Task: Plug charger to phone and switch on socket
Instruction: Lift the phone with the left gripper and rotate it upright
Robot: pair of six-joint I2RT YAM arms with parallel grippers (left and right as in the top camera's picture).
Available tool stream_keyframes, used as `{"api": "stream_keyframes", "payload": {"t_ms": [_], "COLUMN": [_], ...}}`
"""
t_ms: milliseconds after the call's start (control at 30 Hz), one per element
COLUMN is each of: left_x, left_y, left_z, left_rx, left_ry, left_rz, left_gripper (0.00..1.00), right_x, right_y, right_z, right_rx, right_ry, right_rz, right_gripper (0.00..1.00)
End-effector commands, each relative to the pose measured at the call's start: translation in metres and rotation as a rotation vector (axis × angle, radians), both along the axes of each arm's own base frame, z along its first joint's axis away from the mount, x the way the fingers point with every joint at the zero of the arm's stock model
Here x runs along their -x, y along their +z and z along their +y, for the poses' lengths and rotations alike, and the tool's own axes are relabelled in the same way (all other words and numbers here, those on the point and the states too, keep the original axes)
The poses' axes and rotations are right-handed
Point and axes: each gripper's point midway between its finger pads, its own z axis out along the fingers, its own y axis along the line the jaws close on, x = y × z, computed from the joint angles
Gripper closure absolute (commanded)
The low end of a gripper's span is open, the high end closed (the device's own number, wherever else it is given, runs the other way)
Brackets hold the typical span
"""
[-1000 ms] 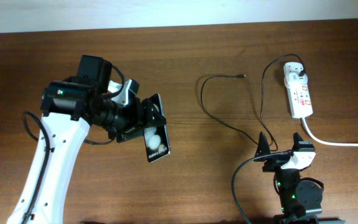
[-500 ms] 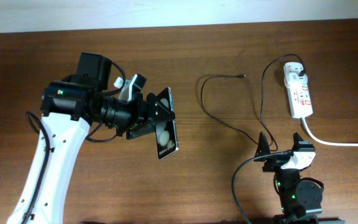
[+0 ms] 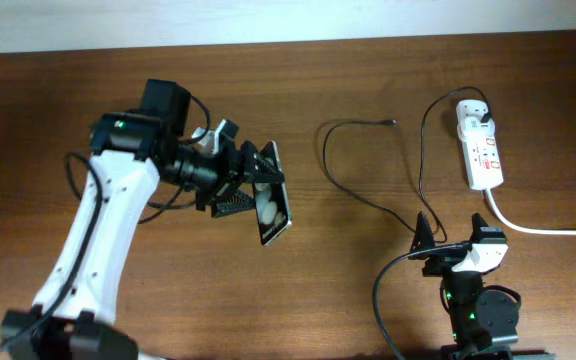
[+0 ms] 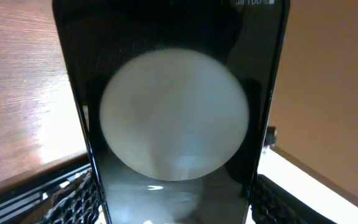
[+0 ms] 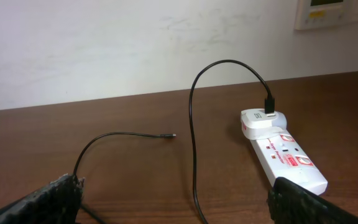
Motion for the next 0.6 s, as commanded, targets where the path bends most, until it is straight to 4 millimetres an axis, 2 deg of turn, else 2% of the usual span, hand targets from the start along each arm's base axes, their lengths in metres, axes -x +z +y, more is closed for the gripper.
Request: {"api": "stream_keyframes", "payload": {"t_ms": [0, 233, 333, 567], "left_x": [-0.007, -0.02, -0.022, -0.022], "left_y": [-0.013, -0.06, -0.069, -0.068], "left_z": [-0.006, -0.009, -0.009, -0.01], "left_rx": [0.042, 0.022, 0.022, 0.028], "left_ry": [-0.027, -0.047, -0.052, -0.052], "left_rz": [0.047, 0.166, 0.186, 0.189], "left_gripper": [0.36, 0.35, 0.35, 0.38], "right_x": [0.0, 0.0, 0.0, 0.0], "right_y": [-0.002, -0.002, -0.002, -0.002], "right_z": [-0.003, -0.003, -0.003, -0.003], "right_rx": [0.003, 0.003, 0.003, 0.003], "right_ry": [-0.016, -0.016, -0.016, -0.016], "right_rz": [0.003, 0.003, 0.003, 0.003], "right_gripper": [0.01, 0.01, 0.01, 0.01]}}
